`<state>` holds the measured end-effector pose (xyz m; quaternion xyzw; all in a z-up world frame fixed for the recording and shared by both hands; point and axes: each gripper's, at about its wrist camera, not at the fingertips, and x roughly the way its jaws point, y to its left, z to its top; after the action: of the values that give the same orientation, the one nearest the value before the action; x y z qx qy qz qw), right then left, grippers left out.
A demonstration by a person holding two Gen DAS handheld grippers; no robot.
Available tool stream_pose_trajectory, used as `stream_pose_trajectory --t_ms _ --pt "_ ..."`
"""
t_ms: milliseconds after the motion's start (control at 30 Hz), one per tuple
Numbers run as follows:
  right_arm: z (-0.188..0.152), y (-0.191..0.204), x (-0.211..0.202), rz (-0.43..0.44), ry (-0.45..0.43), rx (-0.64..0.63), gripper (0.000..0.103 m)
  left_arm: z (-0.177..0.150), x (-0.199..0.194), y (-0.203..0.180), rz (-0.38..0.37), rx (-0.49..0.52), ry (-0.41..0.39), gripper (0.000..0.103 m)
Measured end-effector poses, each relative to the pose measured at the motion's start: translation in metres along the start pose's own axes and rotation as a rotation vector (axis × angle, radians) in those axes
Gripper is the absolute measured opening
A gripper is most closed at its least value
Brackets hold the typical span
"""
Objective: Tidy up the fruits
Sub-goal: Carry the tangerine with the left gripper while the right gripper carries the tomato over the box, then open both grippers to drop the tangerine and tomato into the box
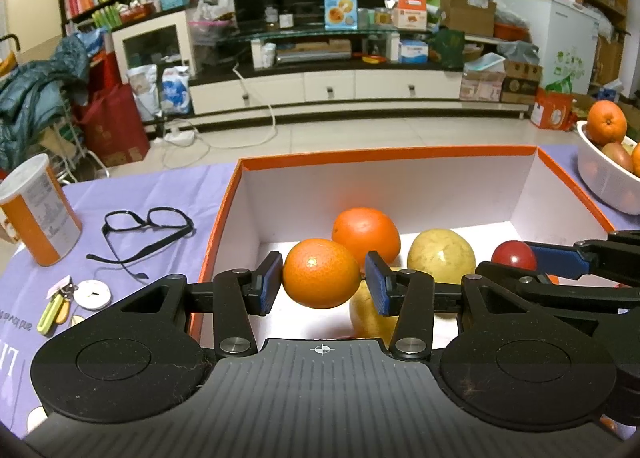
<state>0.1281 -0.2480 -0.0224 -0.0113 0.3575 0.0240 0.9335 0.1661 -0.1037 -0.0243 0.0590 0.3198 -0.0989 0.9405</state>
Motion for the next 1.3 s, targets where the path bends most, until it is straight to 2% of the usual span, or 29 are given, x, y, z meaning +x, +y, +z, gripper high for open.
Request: stream_pose_trajectory --t_ms 467,500,533,633,733,867,1000,1133,1300 --pt "-0.002 0.000 0.003 0.003 0.014 0.009 0.031 -0.004 0.006 -0.003 -0.009 0.027 0.031 0.018" --pt "-0.003 0.000 0.003 -0.001 0.011 0.008 0.039 -0.004 0.005 -0.004 -0.011 0.032 0.032 0.023" --pt "-0.002 0.000 0.003 -0.004 0.011 0.007 0.043 -0.004 0.005 -0.004 -0.011 0.033 0.030 0.028" --pt "-0.002 -0.003 -0.001 -0.008 -0.006 0.009 0.046 -0.002 -0.004 0.001 -0.024 0.025 0.009 0.040" --pt "0.000 -0.012 -0.016 -0.019 -0.066 -0.003 0.050 0.005 -0.021 0.010 -0.044 0.009 -0.032 0.041" --pt "0.004 -0.035 -0.050 0.003 -0.165 0.041 0.055 0.010 -0.050 0.032 -0.028 -0.014 -0.128 0.041" --pt "0.000 -0.062 -0.084 0.021 -0.241 0.082 0.057 0.009 -0.070 0.057 -0.023 -0.069 -0.165 0.041" --pt "-0.011 -0.080 -0.110 0.016 -0.249 0.092 0.059 -0.002 -0.081 0.071 -0.026 -0.094 -0.158 0.041" --pt "-0.040 -0.088 -0.141 0.015 -0.201 0.062 0.062 -0.028 -0.100 0.080 -0.023 -0.090 -0.129 0.041"
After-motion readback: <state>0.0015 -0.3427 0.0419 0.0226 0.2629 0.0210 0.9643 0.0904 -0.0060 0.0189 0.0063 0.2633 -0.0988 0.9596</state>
